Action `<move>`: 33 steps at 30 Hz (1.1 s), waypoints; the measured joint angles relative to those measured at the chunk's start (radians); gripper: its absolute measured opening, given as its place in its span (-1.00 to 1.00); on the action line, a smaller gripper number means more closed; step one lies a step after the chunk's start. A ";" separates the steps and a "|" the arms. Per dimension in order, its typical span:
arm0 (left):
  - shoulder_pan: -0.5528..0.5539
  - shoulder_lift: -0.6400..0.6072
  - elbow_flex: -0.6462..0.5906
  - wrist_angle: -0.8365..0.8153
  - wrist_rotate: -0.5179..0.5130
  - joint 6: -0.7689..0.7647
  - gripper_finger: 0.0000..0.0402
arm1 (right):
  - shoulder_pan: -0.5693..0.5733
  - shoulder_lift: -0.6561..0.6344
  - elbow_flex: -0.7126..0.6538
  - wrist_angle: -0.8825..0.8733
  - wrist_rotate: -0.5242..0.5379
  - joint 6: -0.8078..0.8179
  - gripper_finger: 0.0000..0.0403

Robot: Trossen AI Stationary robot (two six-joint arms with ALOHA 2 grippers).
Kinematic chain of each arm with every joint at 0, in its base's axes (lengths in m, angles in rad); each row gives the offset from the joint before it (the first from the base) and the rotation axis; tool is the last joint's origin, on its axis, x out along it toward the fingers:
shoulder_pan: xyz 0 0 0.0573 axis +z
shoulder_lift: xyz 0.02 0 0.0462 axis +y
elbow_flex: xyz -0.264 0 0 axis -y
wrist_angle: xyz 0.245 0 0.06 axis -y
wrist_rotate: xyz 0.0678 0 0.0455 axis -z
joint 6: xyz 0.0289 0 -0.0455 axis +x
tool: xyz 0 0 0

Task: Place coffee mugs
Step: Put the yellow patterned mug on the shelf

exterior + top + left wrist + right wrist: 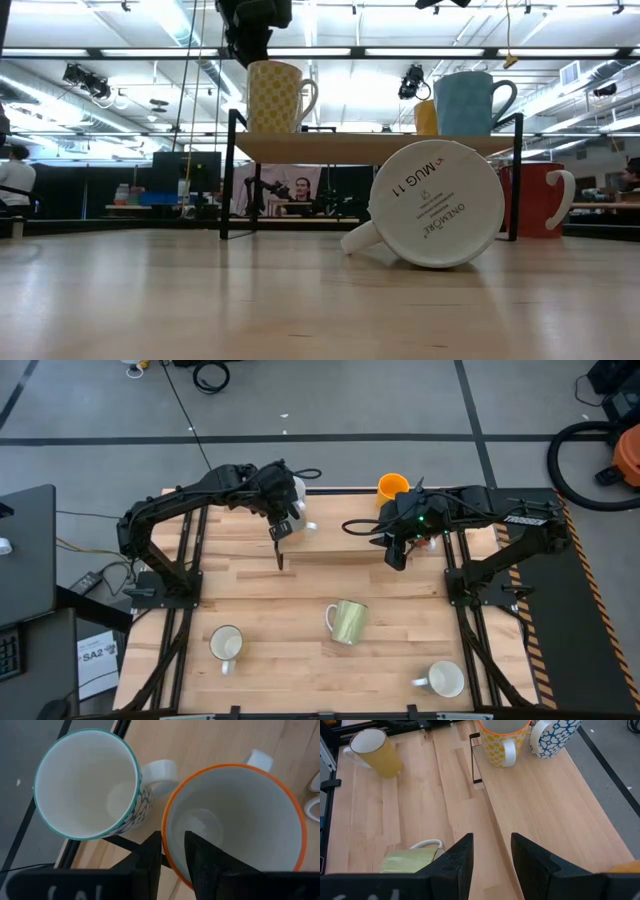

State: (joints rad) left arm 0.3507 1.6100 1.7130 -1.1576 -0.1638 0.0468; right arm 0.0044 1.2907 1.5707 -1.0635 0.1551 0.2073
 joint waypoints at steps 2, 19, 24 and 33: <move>0.000 0.000 0.000 0.000 0.000 -0.001 -0.54 | 0.000 0.000 0.000 0.000 0.000 0.000 -0.32; 0.000 -0.002 0.001 0.001 0.000 -0.008 -0.54 | 0.000 0.000 0.000 0.000 0.000 0.000 -0.32; 0.000 -0.002 0.001 0.001 0.000 -0.008 -0.54 | 0.000 0.000 0.000 0.000 0.000 0.000 -0.32; 0.000 -0.039 0.002 0.003 -0.008 -0.008 -0.54 | 0.000 0.000 0.000 0.000 0.000 0.000 -0.32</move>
State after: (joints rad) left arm 0.3504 1.5706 1.7149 -1.1547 -0.1716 0.0383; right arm 0.0044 1.2907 1.5707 -1.0637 0.1551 0.2073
